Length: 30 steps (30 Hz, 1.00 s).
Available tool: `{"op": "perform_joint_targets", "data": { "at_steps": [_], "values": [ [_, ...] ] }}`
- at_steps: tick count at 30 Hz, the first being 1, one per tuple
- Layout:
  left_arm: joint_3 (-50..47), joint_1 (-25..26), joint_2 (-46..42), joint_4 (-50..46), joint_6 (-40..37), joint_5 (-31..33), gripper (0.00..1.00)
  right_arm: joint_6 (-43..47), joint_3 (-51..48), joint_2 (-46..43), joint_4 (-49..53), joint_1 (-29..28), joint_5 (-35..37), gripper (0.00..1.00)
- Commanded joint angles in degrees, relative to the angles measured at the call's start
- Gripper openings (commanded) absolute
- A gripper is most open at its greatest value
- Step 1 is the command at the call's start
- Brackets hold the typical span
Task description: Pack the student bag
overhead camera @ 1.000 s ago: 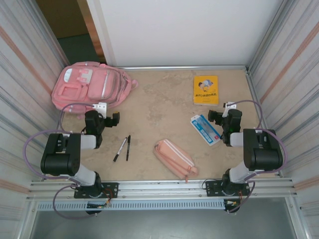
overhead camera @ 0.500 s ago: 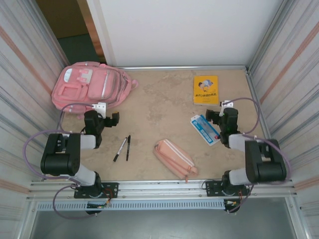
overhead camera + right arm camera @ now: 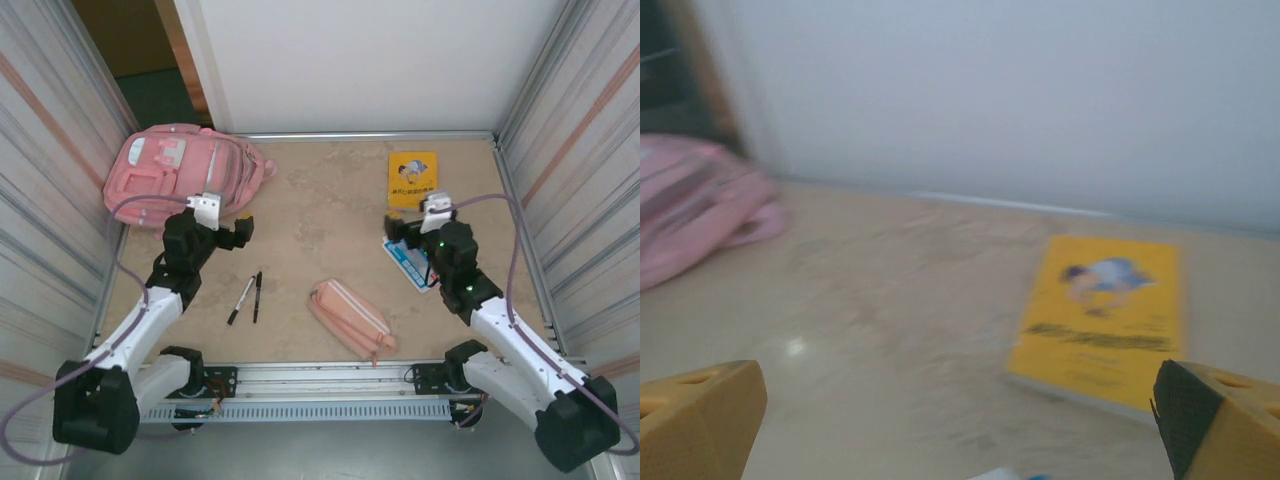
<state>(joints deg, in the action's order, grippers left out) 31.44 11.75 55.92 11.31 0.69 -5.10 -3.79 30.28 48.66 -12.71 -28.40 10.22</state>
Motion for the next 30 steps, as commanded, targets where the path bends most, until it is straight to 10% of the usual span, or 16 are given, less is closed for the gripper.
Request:
{"op": "perform_joint_targets", "data": {
  "at_steps": [1, 8, 16, 30],
  "values": [
    [4.8, 1.8, -5.1, -20.5, 8.8, -2.2, 0.99, 2.5, -0.1, 1.2, 1.0, -11.9, 1.2, 0.99],
    [8.7, 0.6, -11.2, -37.1, 26.7, -3.8, 0.99, 4.8, 0.3, 17.2, -10.4, -32.6, 3.9, 0.99],
    [12.5, -5.5, -8.7, -37.6, 26.5, -6.9, 0.99, 2.7, -0.1, 31.2, -22.6, -37.7, -3.5, 0.99],
    [43.8, -0.5, 36.0, -35.4, 12.5, 0.6, 0.67, 0.6, 4.7, 36.5, -14.8, -38.4, -1.2, 0.99]
  ]
}}
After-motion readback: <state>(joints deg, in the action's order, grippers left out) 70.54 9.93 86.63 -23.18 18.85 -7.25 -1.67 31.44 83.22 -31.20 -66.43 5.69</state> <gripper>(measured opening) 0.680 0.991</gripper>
